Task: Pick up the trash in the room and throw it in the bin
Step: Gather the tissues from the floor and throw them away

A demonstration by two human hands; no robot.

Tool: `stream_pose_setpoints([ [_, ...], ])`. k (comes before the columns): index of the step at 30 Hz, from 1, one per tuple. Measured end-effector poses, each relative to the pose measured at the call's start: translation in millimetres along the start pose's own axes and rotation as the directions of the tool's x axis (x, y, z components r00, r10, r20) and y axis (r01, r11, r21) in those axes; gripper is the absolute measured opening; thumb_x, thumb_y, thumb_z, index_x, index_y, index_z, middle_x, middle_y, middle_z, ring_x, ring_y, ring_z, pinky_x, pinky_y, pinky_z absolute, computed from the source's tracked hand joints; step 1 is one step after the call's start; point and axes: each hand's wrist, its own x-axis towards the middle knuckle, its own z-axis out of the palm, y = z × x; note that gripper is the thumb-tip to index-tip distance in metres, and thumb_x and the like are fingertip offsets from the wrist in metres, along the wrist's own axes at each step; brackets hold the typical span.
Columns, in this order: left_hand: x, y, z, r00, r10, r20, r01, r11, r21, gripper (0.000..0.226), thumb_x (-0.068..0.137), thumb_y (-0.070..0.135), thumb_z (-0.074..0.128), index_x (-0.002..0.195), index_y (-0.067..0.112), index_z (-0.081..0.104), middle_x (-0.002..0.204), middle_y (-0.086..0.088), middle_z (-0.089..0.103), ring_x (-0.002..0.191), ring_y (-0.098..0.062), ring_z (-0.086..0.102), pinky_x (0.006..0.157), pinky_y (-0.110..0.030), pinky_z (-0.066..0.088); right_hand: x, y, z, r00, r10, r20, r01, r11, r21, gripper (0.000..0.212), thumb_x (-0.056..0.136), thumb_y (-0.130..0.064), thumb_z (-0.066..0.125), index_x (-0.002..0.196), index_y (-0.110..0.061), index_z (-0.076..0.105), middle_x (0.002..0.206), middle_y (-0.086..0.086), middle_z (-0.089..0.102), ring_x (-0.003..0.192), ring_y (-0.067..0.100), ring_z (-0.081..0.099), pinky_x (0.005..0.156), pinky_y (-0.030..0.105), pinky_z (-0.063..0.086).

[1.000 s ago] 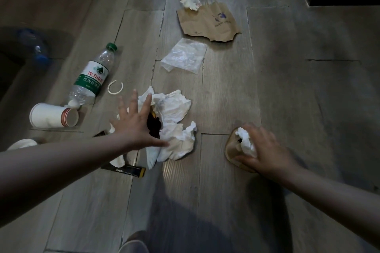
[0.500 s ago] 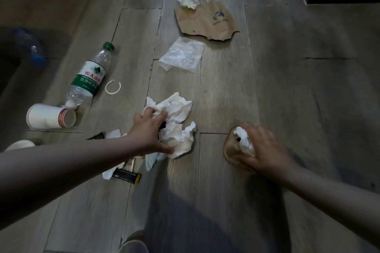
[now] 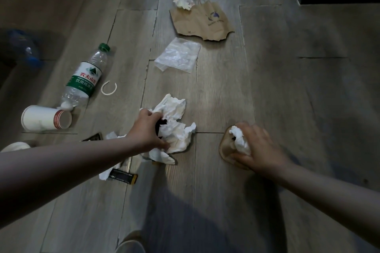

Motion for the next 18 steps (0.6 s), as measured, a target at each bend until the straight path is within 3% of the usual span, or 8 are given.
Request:
stream_pose_setpoints([
  [3, 1, 1, 1, 1.000, -0.010, -0.004, 0.010, 1.000, -0.019, 0.081, 0.054, 0.027, 0.092, 0.124, 0.019, 0.051, 0.125, -0.002, 0.034, 0.105, -0.019, 0.048, 0.089, -0.028, 0.047, 1, 1, 0, 1.000, 0.000, 0.006, 0.000, 1.000, 0.009, 0.081, 0.079, -0.053, 0.068, 0.145, -0.032, 0.025, 0.140, -0.004, 0.036, 0.125, 0.018, 0.036, 0.095, 0.035, 0.038],
  [10, 9, 0, 0, 0.997, -0.070, -0.043, 0.066, 0.995, -0.078, 0.068, 0.053, 0.029, 0.092, 0.111, 0.020, 0.057, 0.114, -0.007, 0.046, 0.088, -0.015, 0.051, 0.062, -0.014, 0.038, 0, 0, 0, 1.000, 0.012, 0.015, -0.012, 1.000, -0.007, 0.082, 0.080, -0.052, 0.067, 0.146, -0.031, 0.024, 0.144, -0.003, 0.033, 0.129, 0.020, 0.035, 0.101, 0.037, 0.037],
  [13, 5, 2, 5, 0.998, -0.053, -0.028, 0.052, 0.998, -0.032, 0.071, 0.055, 0.032, 0.090, 0.114, 0.019, 0.053, 0.119, -0.006, 0.038, 0.097, -0.020, 0.051, 0.081, -0.027, 0.050, 0, 0, -1, 1.000, 0.007, 0.013, -0.007, 1.000, -0.008, 0.083, 0.079, -0.053, 0.067, 0.146, -0.030, 0.025, 0.146, -0.002, 0.033, 0.130, 0.021, 0.034, 0.104, 0.038, 0.036],
  [15, 2, 5, 9, 0.997, -0.075, -0.023, 0.074, 0.997, -0.019, 0.075, 0.054, 0.035, 0.090, 0.116, 0.020, 0.050, 0.118, -0.003, 0.032, 0.104, -0.024, 0.049, 0.092, -0.038, 0.049, 0, 0, -1, 1.000, 0.010, 0.020, -0.010, 1.000, -0.007, 0.083, 0.079, -0.053, 0.066, 0.147, -0.030, 0.024, 0.145, -0.003, 0.034, 0.130, 0.021, 0.034, 0.104, 0.039, 0.037],
  [18, 2, 10, 11, 0.993, -0.115, -0.019, 0.114, 0.993, -0.043, 0.074, 0.058, 0.029, 0.089, 0.117, 0.019, 0.047, 0.114, 0.000, 0.027, 0.103, -0.024, 0.047, 0.094, -0.036, 0.048, -1, -1, -1, 1.000, 0.013, 0.021, -0.013, 1.000, -0.006, 0.083, 0.079, -0.055, 0.066, 0.146, -0.032, 0.023, 0.142, -0.004, 0.035, 0.129, 0.019, 0.034, 0.103, 0.040, 0.038],
])
